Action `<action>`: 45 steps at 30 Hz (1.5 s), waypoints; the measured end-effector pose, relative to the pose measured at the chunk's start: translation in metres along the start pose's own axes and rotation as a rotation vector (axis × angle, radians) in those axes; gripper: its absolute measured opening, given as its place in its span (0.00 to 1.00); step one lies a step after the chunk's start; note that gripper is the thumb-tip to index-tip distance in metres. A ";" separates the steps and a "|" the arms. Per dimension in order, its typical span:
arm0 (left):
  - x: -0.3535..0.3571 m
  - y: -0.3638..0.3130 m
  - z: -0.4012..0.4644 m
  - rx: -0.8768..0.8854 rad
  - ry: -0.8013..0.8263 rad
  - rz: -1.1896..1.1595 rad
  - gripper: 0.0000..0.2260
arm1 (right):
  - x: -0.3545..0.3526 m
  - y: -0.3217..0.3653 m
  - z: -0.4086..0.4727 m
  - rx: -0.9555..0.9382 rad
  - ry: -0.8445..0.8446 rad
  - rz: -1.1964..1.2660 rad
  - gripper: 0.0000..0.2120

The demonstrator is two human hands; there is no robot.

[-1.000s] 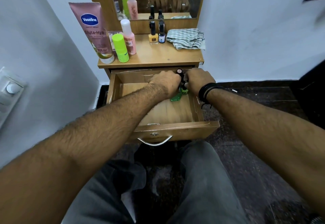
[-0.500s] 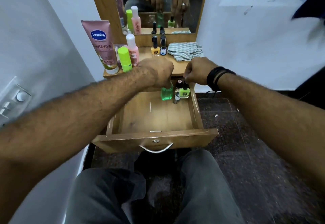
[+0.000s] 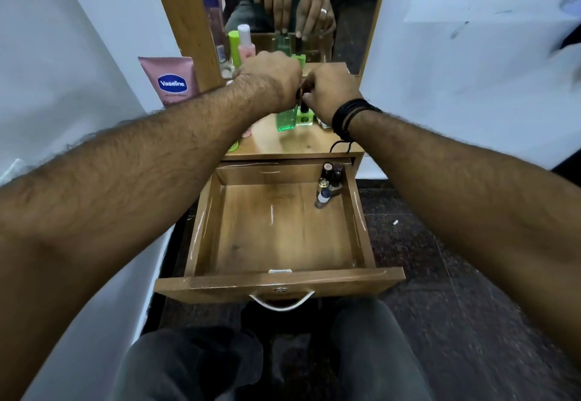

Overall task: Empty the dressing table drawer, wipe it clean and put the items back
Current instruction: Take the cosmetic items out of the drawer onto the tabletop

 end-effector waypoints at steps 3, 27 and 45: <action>0.008 0.002 0.008 -0.015 0.010 0.013 0.13 | 0.011 -0.003 0.008 -0.008 0.015 -0.020 0.10; 0.014 0.013 0.018 -0.062 -0.038 0.030 0.13 | 0.028 -0.011 0.015 0.020 0.021 0.001 0.15; 0.108 -0.054 -0.105 0.235 0.182 -0.016 0.14 | 0.056 -0.056 -0.135 0.138 0.262 -0.015 0.12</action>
Point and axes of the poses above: each hand's wrist, its own z-axis towards the middle knuckle, its own x-axis out of the palm, y = z × x, the point moved 6 cm from there along z, towards the middle knuckle, and after that the axes turned 12 degrees about -x, right-handed, at the moved point
